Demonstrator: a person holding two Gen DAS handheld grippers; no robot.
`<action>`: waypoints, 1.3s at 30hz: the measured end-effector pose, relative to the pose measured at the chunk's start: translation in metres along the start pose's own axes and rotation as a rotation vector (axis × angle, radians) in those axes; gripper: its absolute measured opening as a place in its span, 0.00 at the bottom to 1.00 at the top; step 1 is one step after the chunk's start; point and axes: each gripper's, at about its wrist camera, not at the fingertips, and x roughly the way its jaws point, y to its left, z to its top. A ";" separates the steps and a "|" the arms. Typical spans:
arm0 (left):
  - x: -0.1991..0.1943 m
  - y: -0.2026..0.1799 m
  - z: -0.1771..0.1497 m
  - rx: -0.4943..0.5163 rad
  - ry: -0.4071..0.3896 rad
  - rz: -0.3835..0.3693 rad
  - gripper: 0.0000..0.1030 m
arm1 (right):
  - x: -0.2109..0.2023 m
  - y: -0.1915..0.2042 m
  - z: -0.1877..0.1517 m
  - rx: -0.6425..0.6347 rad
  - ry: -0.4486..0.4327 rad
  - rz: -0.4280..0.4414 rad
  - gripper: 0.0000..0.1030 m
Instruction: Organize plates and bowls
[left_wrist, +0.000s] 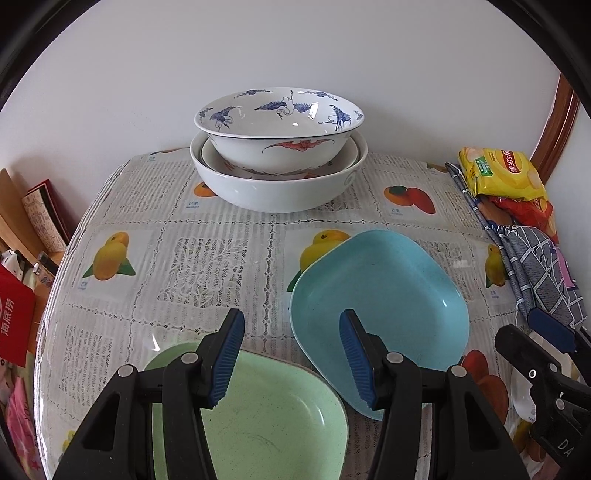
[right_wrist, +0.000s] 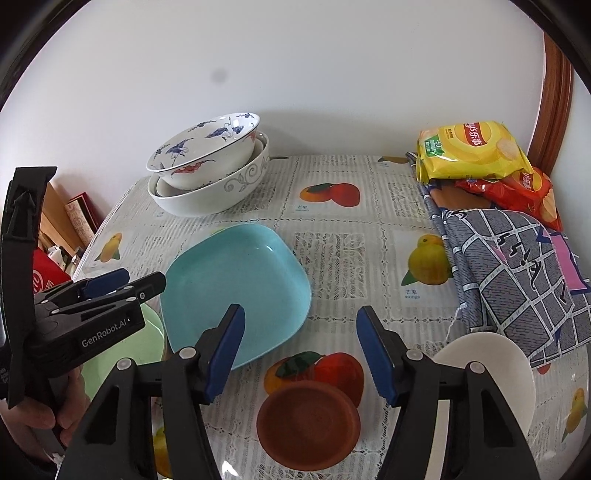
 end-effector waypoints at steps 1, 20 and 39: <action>0.002 -0.001 0.001 0.001 0.005 0.003 0.50 | 0.002 0.001 0.001 -0.004 -0.002 -0.003 0.61; 0.040 -0.009 0.014 0.007 0.040 -0.020 0.48 | 0.052 0.004 0.012 -0.022 0.064 -0.039 0.44; 0.063 -0.009 0.012 -0.002 0.071 -0.041 0.21 | 0.080 0.007 0.008 -0.030 0.102 -0.076 0.14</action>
